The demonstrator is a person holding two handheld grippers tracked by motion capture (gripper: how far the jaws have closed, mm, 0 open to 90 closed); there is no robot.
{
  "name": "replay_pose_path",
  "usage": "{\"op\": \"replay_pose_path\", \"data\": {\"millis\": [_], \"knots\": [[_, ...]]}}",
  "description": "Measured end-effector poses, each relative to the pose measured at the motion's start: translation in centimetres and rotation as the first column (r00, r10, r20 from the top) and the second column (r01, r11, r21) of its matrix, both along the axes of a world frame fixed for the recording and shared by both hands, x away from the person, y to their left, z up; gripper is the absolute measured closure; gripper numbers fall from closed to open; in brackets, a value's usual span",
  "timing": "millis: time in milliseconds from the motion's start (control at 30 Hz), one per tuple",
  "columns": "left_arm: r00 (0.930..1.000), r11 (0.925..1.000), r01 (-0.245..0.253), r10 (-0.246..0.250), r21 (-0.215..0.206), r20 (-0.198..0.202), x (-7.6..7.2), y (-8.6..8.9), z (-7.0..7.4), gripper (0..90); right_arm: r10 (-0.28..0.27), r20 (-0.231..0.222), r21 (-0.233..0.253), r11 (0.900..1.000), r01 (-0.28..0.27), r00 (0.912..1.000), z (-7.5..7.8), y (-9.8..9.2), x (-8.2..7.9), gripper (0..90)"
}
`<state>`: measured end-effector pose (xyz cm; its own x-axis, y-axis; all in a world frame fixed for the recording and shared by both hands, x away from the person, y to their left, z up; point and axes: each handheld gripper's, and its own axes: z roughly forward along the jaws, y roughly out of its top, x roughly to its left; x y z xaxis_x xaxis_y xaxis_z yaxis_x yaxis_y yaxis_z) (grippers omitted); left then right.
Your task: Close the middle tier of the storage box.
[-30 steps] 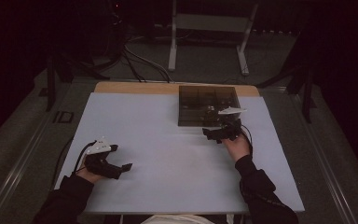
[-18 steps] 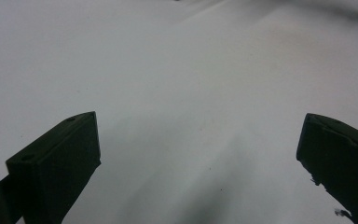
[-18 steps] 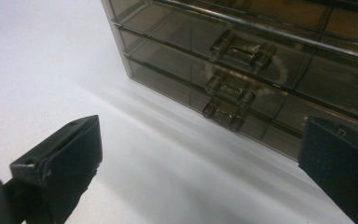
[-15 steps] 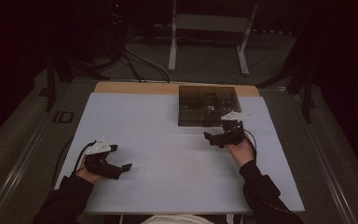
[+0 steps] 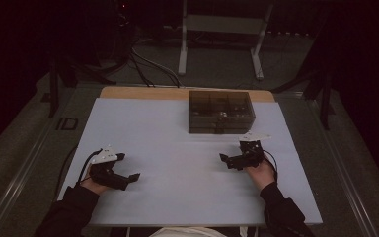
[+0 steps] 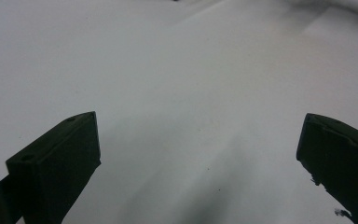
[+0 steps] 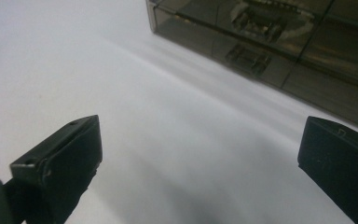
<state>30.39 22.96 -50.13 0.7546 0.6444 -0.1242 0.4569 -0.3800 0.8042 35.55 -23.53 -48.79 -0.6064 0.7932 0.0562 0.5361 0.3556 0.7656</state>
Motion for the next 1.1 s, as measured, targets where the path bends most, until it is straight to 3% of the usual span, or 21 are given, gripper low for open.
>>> {"op": "replay_pose_path", "data": {"millis": [300,833,1100], "knots": [[1.0000,1.0000,0.003,-0.003,-0.002,0.003,0.0,0.0,0.0,0.9,-0.003,-0.011,0.001,1.000,0.003,0.9999,-0.6,-1.4,-2.0,0.0],[1.0000,1.0000,0.006,-0.006,0.000,0.005,-0.1,0.0,0.1,0.9,-0.054,-0.016,-0.029,0.998,0.053,0.9984,-1.6,-4.8,-5.7,0.0],[0.9999,0.9999,0.011,-0.011,0.007,0.006,-0.1,-0.2,0.0,0.9,-0.066,-0.018,-0.036,0.997,0.065,0.9977,-2.3,-5.4,-5.5,0.0]]}}
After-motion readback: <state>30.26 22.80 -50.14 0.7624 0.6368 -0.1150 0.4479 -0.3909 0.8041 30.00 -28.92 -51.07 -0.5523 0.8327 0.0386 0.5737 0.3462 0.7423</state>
